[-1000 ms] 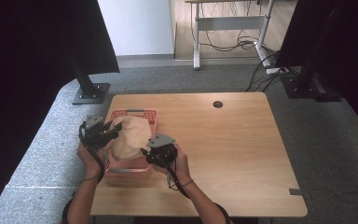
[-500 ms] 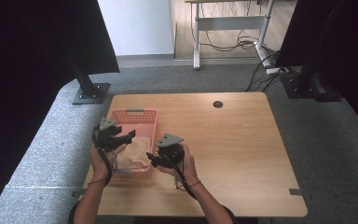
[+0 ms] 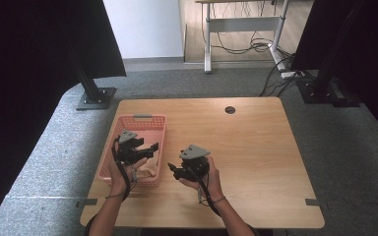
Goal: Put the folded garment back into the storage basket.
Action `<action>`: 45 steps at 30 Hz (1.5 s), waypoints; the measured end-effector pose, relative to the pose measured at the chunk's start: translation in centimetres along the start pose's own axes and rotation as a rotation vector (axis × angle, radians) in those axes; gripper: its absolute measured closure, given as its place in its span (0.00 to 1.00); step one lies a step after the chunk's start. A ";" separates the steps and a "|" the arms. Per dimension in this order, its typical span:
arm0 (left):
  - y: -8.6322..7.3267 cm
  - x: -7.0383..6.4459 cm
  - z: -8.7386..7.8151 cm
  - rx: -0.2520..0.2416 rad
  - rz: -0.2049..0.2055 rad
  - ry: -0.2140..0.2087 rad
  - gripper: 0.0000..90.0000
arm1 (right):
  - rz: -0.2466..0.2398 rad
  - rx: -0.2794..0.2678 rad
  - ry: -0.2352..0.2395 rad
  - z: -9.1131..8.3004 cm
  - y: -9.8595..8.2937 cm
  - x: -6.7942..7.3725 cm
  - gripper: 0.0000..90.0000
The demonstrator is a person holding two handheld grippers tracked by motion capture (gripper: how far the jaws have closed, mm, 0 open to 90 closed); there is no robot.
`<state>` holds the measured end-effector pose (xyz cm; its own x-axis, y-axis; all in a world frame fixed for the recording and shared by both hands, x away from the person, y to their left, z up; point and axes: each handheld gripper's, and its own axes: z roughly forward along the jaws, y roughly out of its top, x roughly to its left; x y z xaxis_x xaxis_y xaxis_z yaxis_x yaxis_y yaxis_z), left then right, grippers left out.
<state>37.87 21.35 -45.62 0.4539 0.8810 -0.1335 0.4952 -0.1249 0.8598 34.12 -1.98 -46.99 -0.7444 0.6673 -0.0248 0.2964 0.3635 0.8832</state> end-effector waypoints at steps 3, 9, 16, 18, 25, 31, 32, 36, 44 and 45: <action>-0.4 -1.2 0.3 -0.003 0.024 -0.023 0.32 | -0.008 -0.004 -0.021 -1.0 -0.8 -0.6 0.38; -0.9 -2.9 0.7 -0.005 0.062 -0.052 0.31 | -0.002 -0.014 -0.045 -2.8 -2.1 -1.6 0.38; -2.8 -6.4 1.1 -0.014 0.152 -0.087 0.29 | 0.021 -0.021 -0.069 -5.6 -5.1 -3.1 0.39; -3.2 -7.1 1.1 -0.017 0.159 -0.098 0.29 | 0.035 -0.020 -0.074 -6.4 -6.0 -3.5 0.38; -5.1 -9.5 0.8 -0.027 0.183 -0.150 0.29 | 0.059 -0.008 -0.082 -8.9 -9.3 -4.7 0.37; -7.4 -10.5 1.1 0.009 0.187 -0.168 0.29 | 0.079 0.018 -0.105 -10.4 -11.6 -5.3 0.37; -7.8 -10.6 1.2 0.017 0.187 -0.170 0.29 | 0.085 0.025 -0.107 -10.5 -12.0 -5.4 0.37; -9.0 -10.8 1.3 0.038 0.189 -0.170 0.29 | 0.095 0.049 -0.118 -11.2 -13.4 -5.5 0.37; -11.2 -10.8 0.9 0.075 0.188 -0.170 0.28 | 0.111 0.103 -0.134 -11.9 -15.6 -5.7 0.37; -11.4 -10.8 0.8 0.075 0.186 -0.170 0.28 | 0.115 0.107 -0.138 -11.9 -15.7 -5.7 0.37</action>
<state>27.94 12.86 -54.39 0.6570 0.7512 -0.0629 0.4425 -0.3168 0.8389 26.55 -19.23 -55.17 -0.6155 0.7881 0.0029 0.4418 0.3420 0.8294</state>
